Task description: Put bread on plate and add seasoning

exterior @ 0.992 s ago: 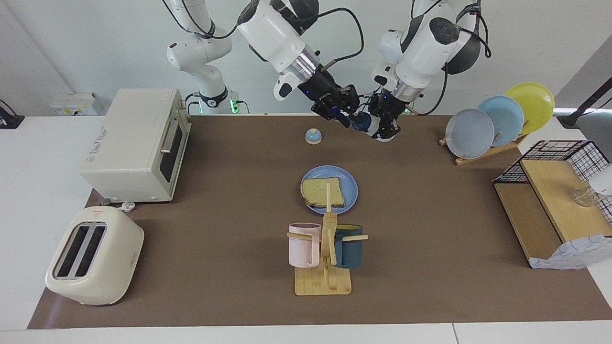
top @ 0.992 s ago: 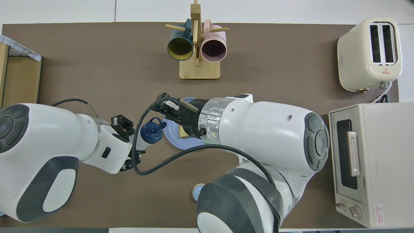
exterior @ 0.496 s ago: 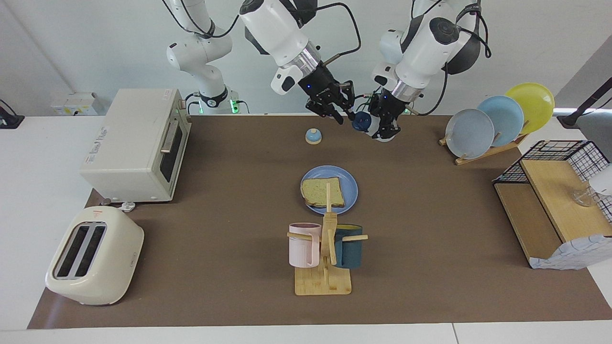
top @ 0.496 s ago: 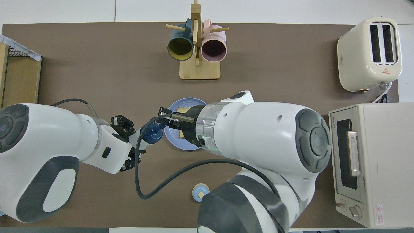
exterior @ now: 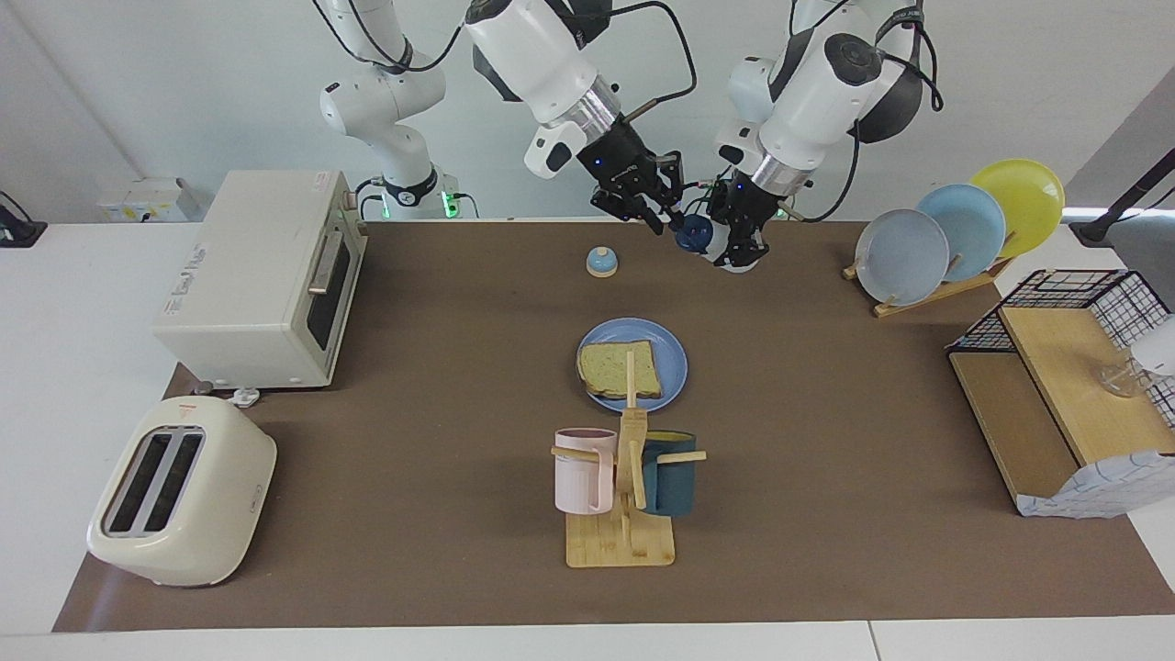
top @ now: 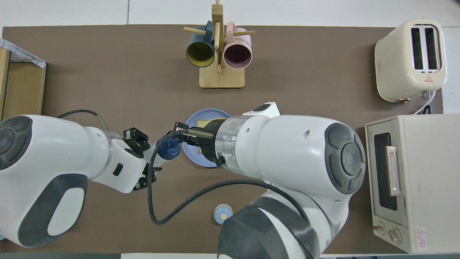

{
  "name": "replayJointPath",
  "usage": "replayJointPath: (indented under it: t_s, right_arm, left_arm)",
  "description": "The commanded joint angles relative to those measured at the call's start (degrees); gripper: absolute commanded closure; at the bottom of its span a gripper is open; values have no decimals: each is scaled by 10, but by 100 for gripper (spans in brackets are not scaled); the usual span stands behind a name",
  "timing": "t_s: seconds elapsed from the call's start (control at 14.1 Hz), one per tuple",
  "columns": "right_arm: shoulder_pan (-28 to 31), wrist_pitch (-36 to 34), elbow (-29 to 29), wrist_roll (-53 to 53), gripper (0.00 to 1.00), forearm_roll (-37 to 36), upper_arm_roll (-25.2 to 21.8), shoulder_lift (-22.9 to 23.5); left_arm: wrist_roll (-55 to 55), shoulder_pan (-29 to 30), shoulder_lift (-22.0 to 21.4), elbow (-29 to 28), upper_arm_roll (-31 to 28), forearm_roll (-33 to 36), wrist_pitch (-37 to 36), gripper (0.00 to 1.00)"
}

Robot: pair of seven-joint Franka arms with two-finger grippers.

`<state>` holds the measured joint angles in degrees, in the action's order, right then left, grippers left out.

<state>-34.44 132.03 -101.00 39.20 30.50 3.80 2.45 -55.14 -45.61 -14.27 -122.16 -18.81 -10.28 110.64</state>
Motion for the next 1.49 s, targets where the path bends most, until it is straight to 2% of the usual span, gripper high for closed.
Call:
replayJointPath:
  t_s: [0.0,0.14,0.21,0.57,0.71,0.99,1.06,1.13,1.2,1.28,1.42]
  right_arm:
    - [3,-7,1,-4,85,-6,2,-4]
    - [3,-7,1,-4,98,-6,2,-4]
    - [3,-7,1,-4,100,-6,2,-4]
    - [9,-9,5,-4,100,1,2,-3]
    - [17,-19,24,0,100,5,-2,4]
    - [34,-26,38,1,100,43,-4,12]
    - [32,-22,34,2,68,41,-5,10]
    - [31,-26,29,-2,5,35,-5,6]
    - [32,-30,20,-5,0,28,-6,4]
    - [32,-31,13,-8,0,9,-6,0]
    - [47,-48,8,-35,0,-91,-6,-2]
  left_arm:
    - [2,-5,-16,-11,-4,7,3,100]
    - [2,-5,-16,-11,-4,8,3,100]
    - [2,-5,-16,-11,-4,7,3,100]
    - [2,-5,-16,-11,-4,7,3,100]
    - [2,-5,-16,-11,-4,7,3,100]
    - [2,-5,-16,-11,-4,7,2,100]
    - [2,-5,-16,-11,-4,7,2,100]
    - [2,-5,-16,-11,-4,7,2,100]
    - [2,-5,-16,-11,-4,7,2,100]
    - [3,-5,-16,-11,-4,7,2,100]
    - [3,-5,-16,-10,-4,7,1,100]
